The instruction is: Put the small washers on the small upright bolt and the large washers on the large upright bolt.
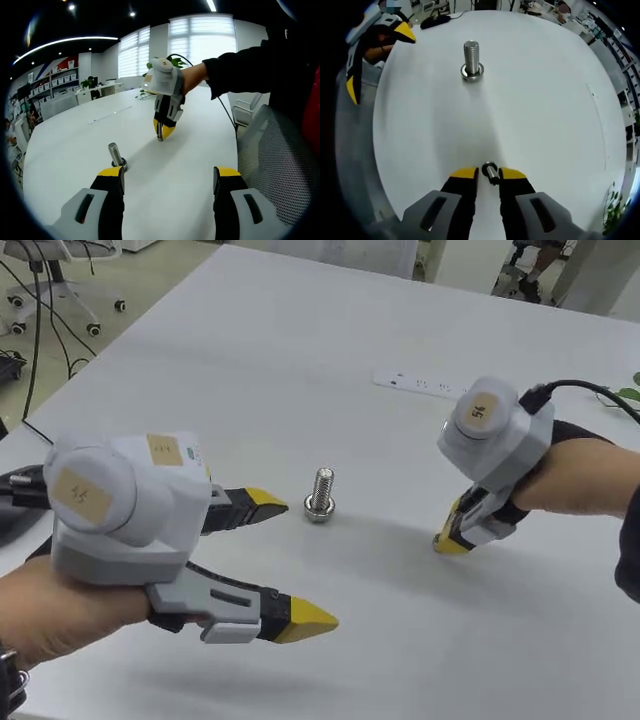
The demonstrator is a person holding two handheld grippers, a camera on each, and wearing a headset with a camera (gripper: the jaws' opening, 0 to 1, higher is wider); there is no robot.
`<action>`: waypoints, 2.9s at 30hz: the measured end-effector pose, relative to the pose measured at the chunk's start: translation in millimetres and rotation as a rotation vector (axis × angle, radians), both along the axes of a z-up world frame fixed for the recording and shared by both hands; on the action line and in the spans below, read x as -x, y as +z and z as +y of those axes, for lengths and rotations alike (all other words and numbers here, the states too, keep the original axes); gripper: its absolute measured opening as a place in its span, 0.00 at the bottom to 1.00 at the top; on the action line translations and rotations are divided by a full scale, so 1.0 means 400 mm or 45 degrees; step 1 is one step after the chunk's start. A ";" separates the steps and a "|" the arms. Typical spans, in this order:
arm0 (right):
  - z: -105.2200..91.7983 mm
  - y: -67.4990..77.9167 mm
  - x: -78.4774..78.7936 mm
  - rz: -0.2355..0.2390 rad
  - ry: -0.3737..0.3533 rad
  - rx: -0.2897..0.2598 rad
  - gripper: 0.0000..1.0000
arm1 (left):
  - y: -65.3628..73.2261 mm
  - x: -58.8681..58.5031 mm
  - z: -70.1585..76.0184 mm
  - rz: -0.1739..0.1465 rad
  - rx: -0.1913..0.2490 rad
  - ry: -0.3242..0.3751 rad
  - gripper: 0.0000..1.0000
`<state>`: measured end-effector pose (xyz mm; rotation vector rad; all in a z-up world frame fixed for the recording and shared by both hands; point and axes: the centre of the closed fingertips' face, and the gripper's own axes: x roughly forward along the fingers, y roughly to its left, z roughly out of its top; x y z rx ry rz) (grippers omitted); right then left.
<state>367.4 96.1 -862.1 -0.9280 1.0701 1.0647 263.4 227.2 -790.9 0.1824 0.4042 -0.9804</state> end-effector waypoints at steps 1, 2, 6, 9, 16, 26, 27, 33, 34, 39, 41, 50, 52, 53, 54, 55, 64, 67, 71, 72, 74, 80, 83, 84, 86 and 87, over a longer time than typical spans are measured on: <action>-0.001 0.001 -0.001 -0.002 -0.002 -0.004 0.18 | 0.000 0.000 0.000 0.000 0.000 -0.001 0.72; 0.000 0.005 -0.002 -0.008 -0.005 -0.012 0.19 | 0.000 0.000 -0.001 0.001 0.000 -0.001 0.72; 0.000 0.018 0.000 -0.032 -0.021 -0.041 0.21 | 0.001 0.002 -0.004 0.001 -0.002 -0.007 0.72; 0.001 0.028 0.003 -0.048 -0.032 -0.065 0.24 | 0.002 0.003 -0.005 0.000 -0.002 -0.009 0.72; 0.001 0.059 0.010 -0.103 -0.061 -0.136 0.30 | 0.006 0.002 -0.005 -0.004 0.001 -0.007 0.72; -0.003 0.093 0.023 -0.153 -0.115 -0.242 0.37 | 0.014 -0.001 -0.004 -0.010 0.003 -0.006 0.72; -0.004 0.096 0.026 -0.153 -0.120 -0.251 0.37 | 0.016 -0.002 -0.003 -0.012 0.005 -0.004 0.72; -0.015 0.115 0.033 -0.197 -0.185 -0.330 0.43 | 0.025 -0.006 0.002 -0.018 0.006 0.005 0.72; -0.016 0.119 0.036 -0.199 -0.193 -0.342 0.44 | 0.026 -0.006 0.003 -0.018 0.009 0.007 0.72; -0.006 0.147 0.064 -0.206 -0.222 -0.457 0.51 | 0.033 -0.011 0.012 -0.022 0.015 0.024 0.73; -0.001 0.156 0.079 -0.220 -0.224 -0.492 0.54 | 0.035 -0.012 0.015 -0.023 0.018 0.032 0.73; 0.001 0.180 0.133 -0.267 -0.269 -0.615 0.64 | 0.043 -0.007 0.027 -0.021 0.024 0.056 0.73; 0.000 0.186 0.142 -0.275 -0.298 -0.655 0.67 | 0.045 -0.006 0.029 -0.023 0.025 0.061 0.73; -0.003 0.189 0.148 -0.281 -0.311 -0.669 0.68 | 0.046 -0.004 0.029 -0.023 0.025 0.063 0.73; -0.001 0.193 0.151 -0.290 -0.322 -0.689 0.70 | 0.047 -0.004 0.030 -0.023 0.025 0.065 0.73; 0.001 0.198 0.157 -0.299 -0.333 -0.716 0.72 | 0.048 -0.003 0.030 -0.024 0.025 0.066 0.73; -0.002 0.198 0.207 -0.308 -0.385 -0.783 0.80 | 0.052 0.010 0.033 -0.015 0.030 0.078 0.74; 0.002 0.204 0.218 -0.310 -0.407 -0.815 0.85 | 0.053 0.014 0.037 -0.009 0.032 0.084 0.74; 0.010 0.212 0.242 -0.310 -0.420 -0.862 0.87 | 0.056 0.019 0.043 0.000 0.051 0.100 0.75; 0.011 0.216 0.240 -0.330 -0.421 -0.873 0.88 | 0.055 0.021 0.045 0.004 0.057 0.105 0.75; 0.018 0.227 0.240 -0.336 -0.453 -0.936 0.90 | 0.050 0.025 0.048 0.010 0.056 0.111 0.75; 0.026 0.220 0.247 -0.342 -0.481 -0.976 0.97 | 0.034 0.033 0.056 0.030 0.060 0.130 0.76; 0.025 0.218 0.245 -0.334 -0.514 -1.002 0.98 | 0.022 0.034 0.062 0.047 0.055 0.142 0.77; 0.024 0.216 0.243 -0.343 -0.524 -1.003 0.98 | 0.023 0.034 0.062 0.049 0.058 0.143 0.77; 0.022 0.216 0.242 -0.362 -0.537 -1.007 0.98 | 0.023 0.034 0.061 0.050 0.062 0.146 0.77; 0.023 0.220 0.240 -0.374 -0.553 -1.029 0.99 | 0.023 0.033 0.060 0.050 0.061 0.147 0.77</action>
